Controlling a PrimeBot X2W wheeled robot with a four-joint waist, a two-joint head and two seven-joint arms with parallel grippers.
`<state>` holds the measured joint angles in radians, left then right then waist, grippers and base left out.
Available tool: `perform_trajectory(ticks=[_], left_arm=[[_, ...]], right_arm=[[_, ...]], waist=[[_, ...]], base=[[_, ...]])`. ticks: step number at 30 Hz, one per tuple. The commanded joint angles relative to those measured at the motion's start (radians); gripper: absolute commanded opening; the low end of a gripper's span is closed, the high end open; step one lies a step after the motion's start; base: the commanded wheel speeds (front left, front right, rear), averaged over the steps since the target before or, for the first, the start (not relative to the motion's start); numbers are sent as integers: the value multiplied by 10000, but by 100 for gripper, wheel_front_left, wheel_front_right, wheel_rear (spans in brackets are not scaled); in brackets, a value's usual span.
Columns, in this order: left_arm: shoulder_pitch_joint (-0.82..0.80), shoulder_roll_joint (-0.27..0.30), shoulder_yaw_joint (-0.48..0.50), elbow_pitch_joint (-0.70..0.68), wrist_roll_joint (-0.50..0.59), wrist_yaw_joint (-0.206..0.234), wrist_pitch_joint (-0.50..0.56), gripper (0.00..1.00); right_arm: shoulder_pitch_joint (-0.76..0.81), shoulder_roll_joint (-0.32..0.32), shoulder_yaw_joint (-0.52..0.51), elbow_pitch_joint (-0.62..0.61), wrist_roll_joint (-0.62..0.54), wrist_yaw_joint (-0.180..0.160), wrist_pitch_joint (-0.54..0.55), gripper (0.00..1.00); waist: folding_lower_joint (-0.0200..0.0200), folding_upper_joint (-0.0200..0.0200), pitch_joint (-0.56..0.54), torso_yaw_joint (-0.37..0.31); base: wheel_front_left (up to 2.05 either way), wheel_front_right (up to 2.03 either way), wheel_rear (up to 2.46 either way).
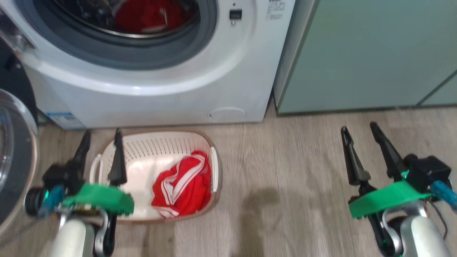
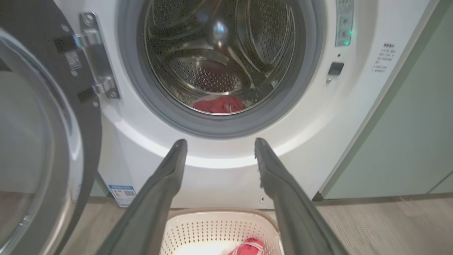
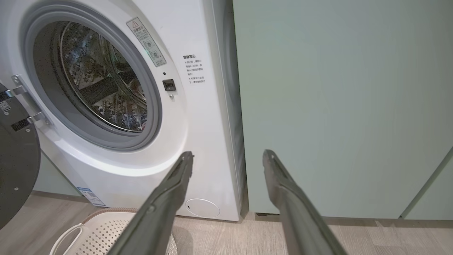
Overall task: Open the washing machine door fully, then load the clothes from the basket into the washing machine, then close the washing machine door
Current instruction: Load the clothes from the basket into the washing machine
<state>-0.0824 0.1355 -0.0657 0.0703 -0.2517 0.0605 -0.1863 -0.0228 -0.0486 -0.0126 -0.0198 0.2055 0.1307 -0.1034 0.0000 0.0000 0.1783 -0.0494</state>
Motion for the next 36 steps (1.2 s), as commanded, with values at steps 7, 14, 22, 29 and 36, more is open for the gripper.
perform_trajectory(ticks=[7,14,22,29,36], left_arm=[[-2404,344,63,2251,-623,-851,713,100],[-4250,493,-243,5546,-1195,-1619,1295,100],[-5859,810,-454,8206,-1935,-1885,1482,100],[-6691,1122,-1133,9208,-2731,-1908,1677,100],[-7177,1657,-1671,9715,-3479,-1910,2067,100]], right_arm=[[-1156,-16,538,-631,42,0,-203,100],[-1947,-16,958,-542,209,0,-587,100],[-2799,-16,1507,-330,455,0,-1068,100],[-3229,-16,1807,-234,586,0,-1338,100],[-3403,-16,1978,-271,706,0,-1465,100]], waist=[[0,0,2056,-382],[0,0,3725,-925],[0,0,5481,-1534],[0,0,6583,-1838],[0,0,7344,-2119]], base=[[0,0,0],[0,0,0],[0,0,0],[0,0,0],[0,0,0]])
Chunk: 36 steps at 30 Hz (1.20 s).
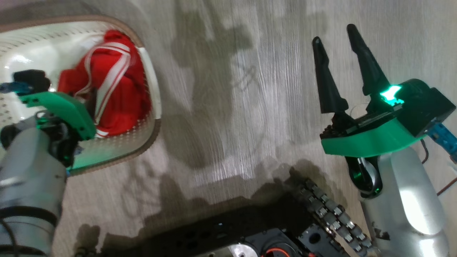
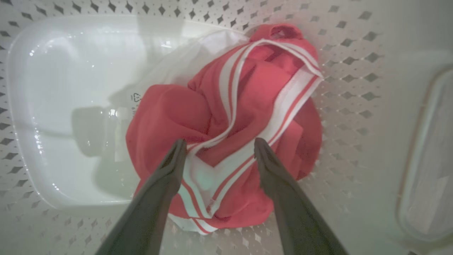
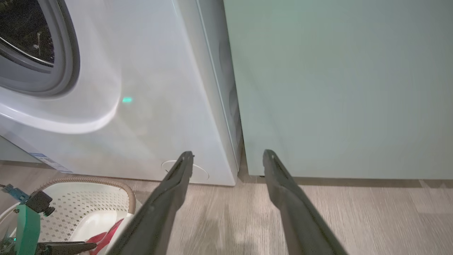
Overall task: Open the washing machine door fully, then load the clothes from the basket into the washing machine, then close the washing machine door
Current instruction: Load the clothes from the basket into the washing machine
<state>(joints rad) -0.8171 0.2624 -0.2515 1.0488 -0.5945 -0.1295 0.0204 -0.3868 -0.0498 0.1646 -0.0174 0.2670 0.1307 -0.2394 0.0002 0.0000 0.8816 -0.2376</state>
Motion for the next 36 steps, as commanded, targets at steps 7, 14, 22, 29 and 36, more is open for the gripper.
perform_trajectory(ticks=[7,14,22,29,36], left_arm=[[-209,966,-177,397,-712,-10,240,100],[-610,1374,-559,760,-1057,-11,359,100],[-956,1391,-990,1340,-1267,-11,689,0],[-1144,1525,-1219,1608,-1378,-11,454,0],[-974,1467,-1393,1703,-1232,-10,-1058,0]], right_arm=[[276,-4,321,-406,188,0,-174,100],[410,-4,370,-592,235,0,-202,100],[659,-4,324,-750,216,0,-214,100],[724,-4,272,-782,318,0,-217,100],[463,-4,259,-609,453,0,-221,100]], waist=[[-2,0,972,-617],[-2,0,1477,-871],[-2,0,1548,-842],[-2,0,1559,-838],[-2,0,792,-484]], base=[[0,0,0],[0,0,0],[0,0,0],[0,0,0],[0,0,0]])
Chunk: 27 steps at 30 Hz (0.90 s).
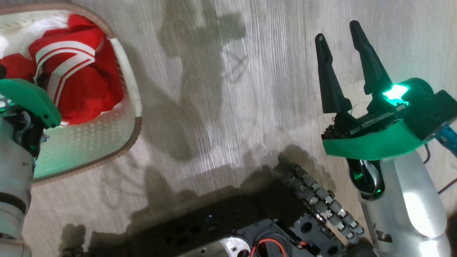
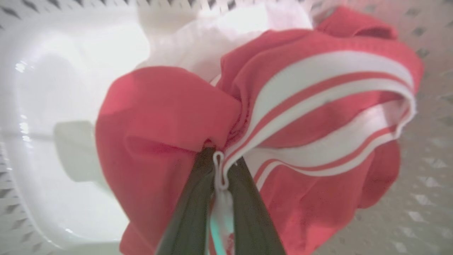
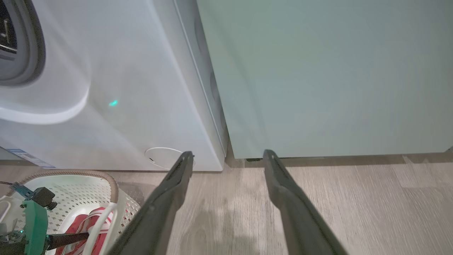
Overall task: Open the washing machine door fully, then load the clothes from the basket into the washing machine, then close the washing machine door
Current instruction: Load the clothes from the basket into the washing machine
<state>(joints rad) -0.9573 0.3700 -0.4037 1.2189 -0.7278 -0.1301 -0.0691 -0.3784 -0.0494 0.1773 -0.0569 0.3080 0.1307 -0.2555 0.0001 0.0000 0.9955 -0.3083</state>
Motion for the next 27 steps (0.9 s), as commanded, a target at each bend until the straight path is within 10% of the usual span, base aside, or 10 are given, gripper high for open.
perform_trajectory(ticks=[1,13,27], left_arm=[[489,351,82,21,155,-4,-403,0],[1257,-265,130,-944,515,411,-1913,0],[4451,-682,2547,-7840,2205,1873,-1925,0]], right_arm=[[365,-8,111,-174,28,0,-60,100],[651,-8,-380,380,-352,0,-42,100],[1382,-8,-924,402,-499,0,513,100]], waist=[[-1,0,-529,309],[-1,0,-2920,1468],[-1,0,-5110,2262]], base=[[0,0,0],[0,0,0],[0,0,0]])
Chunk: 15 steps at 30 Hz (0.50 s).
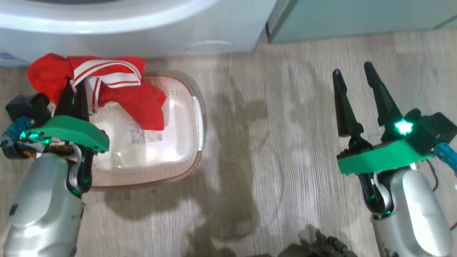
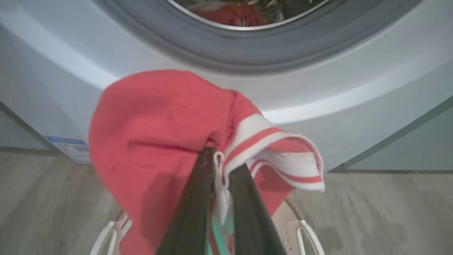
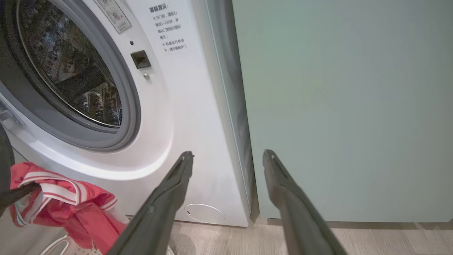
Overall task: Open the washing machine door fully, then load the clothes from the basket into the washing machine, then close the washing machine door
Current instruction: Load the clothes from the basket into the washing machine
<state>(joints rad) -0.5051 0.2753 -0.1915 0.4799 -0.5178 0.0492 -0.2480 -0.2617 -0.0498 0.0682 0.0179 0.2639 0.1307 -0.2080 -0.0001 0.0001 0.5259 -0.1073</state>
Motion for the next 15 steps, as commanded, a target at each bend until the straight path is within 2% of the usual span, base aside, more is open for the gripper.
perform_trajectory(ticks=[1,6,15], left_arm=[[91,224,525,-858,244,140,-136,0],[686,36,893,-2465,748,384,-136,0],[1565,-167,1302,-4364,1485,718,-137,0]], right_arm=[[267,-4,143,-360,-61,0,79,100],[473,-4,45,-409,-66,0,247,100],[914,-4,-103,-388,-66,0,464,100]], waist=[[1,-1,-538,275],[1,-1,-1145,342],[1,-1,-2237,365]], base=[[0,0,0],[0,0,0],[0,0,0]])
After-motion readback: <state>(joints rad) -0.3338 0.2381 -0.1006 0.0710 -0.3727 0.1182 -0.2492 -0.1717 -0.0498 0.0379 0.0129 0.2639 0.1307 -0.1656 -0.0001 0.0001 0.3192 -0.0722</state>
